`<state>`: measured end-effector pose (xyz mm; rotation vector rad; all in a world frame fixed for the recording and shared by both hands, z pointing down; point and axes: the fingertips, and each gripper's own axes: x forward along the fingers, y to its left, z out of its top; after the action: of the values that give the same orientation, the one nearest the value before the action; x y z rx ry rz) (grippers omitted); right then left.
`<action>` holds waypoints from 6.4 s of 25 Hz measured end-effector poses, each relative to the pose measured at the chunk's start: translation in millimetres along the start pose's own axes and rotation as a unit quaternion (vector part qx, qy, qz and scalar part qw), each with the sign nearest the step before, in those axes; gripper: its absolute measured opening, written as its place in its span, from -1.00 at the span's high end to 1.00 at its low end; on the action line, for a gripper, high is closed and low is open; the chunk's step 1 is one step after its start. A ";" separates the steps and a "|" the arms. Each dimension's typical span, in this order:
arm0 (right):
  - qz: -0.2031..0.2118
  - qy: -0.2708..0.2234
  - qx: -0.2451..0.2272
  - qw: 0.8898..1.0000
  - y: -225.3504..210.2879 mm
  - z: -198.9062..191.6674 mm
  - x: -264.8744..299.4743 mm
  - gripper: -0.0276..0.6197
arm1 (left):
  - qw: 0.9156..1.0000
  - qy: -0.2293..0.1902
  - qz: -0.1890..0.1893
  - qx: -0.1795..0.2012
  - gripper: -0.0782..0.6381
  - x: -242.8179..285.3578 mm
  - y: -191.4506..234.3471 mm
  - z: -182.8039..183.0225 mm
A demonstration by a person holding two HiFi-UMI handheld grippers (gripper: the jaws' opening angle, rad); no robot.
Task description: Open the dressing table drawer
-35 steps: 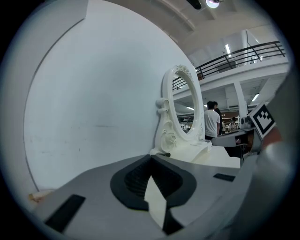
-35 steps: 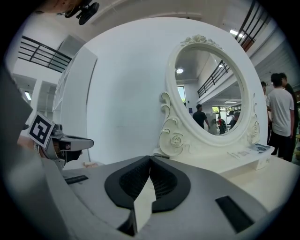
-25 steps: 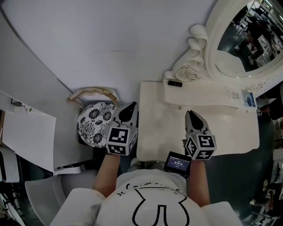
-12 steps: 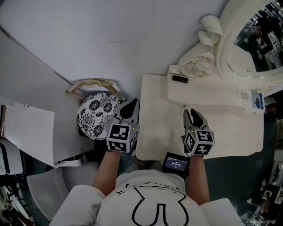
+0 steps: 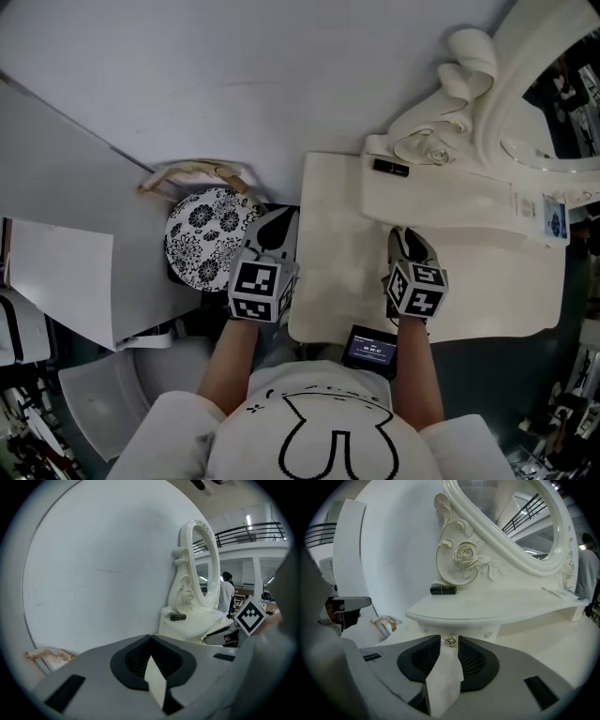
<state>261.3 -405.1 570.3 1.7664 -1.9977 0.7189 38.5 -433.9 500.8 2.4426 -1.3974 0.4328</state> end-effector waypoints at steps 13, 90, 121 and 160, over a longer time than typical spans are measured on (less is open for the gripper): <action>-0.020 0.036 0.003 0.999 -2.8 -9.7 21.3 0.56 | 1.000 0.000 0.012 -0.009 0.70 1.0 10.6 -0.5; -0.034 0.048 0.017 0.998 11.9 -65.6 -45.3 0.54 | 0.999 -0.005 -0.030 0.028 0.70 -48.0 -26.7 -9.9; 0.033 -0.002 0.028 0.999 16.3 -10.2 -92.2 -0.06 | 0.996 -0.064 -0.029 0.047 0.70 -71.5 -33.5 39.4; 0.061 -0.260 -0.067 0.961 50.4 118.4 -185.5 0.96 | 0.987 -0.136 -0.066 0.063 0.70 -77.4 -52.1 98.4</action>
<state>243.7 -324.5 360.2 1.9011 -2.4370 0.1427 57.4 -387.1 374.9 2.7631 -1.3306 0.1669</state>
